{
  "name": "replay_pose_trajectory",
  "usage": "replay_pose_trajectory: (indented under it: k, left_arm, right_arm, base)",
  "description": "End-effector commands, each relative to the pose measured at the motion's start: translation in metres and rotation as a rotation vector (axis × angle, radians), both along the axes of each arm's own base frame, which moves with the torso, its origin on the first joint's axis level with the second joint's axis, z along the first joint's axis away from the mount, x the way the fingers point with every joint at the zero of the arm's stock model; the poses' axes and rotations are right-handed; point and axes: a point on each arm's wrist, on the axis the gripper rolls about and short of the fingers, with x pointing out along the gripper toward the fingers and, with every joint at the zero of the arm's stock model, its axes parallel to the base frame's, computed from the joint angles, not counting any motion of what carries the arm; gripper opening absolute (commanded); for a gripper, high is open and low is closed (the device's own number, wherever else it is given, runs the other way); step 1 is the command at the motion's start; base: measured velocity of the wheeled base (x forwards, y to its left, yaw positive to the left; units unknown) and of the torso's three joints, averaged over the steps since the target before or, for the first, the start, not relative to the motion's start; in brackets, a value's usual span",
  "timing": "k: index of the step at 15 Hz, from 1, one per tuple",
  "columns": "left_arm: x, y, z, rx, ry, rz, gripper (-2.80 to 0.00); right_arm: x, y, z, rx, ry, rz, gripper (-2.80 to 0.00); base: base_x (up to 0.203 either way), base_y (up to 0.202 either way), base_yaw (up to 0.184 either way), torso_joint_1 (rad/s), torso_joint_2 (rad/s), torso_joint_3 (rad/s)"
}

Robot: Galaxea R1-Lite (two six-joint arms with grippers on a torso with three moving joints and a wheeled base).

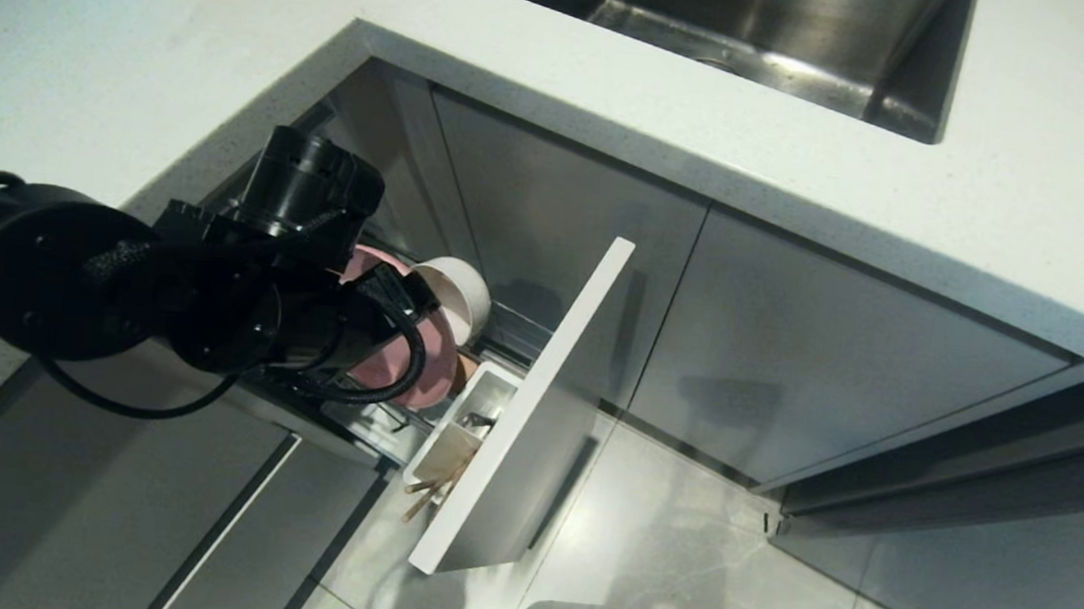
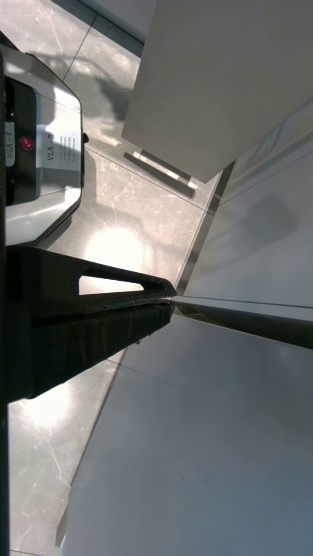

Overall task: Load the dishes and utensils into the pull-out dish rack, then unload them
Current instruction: Take the plate out of the cupboard

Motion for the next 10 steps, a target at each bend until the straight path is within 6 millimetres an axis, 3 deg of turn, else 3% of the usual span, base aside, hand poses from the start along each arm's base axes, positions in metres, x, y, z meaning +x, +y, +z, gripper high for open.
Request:
replay_pose_trajectory:
  k: [1,10]
  left_arm:
    - [0.011,0.000,-0.003,0.002,-0.005,0.018,0.00]
    - [0.030,0.007,-0.001,-0.011,-0.048,0.016,0.00]
  right_arm:
    - [0.000,0.000,0.000,0.000,0.002,0.001,-2.80]
    - [0.000,0.000,0.000,0.000,0.002,0.001,-2.80]
  base:
    - [0.000,0.000,0.000,0.000,0.00,0.000]
    - [0.000,0.000,0.000,0.000,0.00,0.000]
